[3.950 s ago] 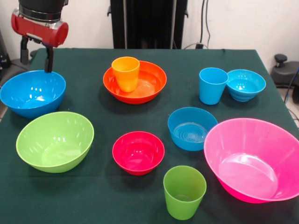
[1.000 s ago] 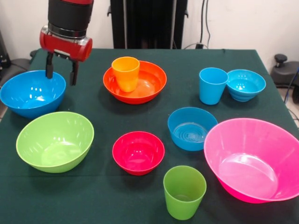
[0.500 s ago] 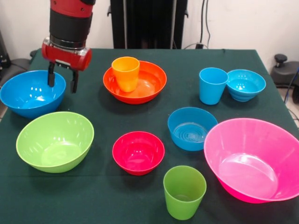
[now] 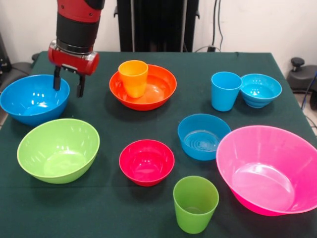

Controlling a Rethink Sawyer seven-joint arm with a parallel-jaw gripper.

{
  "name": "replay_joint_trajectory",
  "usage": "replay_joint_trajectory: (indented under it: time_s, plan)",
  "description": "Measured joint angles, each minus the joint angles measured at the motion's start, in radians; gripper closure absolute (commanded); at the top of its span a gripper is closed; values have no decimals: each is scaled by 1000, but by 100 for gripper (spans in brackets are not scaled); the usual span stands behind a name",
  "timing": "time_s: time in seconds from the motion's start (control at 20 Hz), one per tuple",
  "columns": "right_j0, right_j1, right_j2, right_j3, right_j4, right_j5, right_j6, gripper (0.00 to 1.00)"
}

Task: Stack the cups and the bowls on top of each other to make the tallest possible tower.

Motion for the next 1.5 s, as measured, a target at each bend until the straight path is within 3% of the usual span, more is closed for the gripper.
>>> replay_joint_trajectory:
  time_s: [0.65,1.0,1.5]
  plan:
    - [29,4,-42,0,0,-38,0,0]
    - [16,66,-49,0,0,-111,0,0]
    - [0,108,-49,-1,1,-143,0,0]
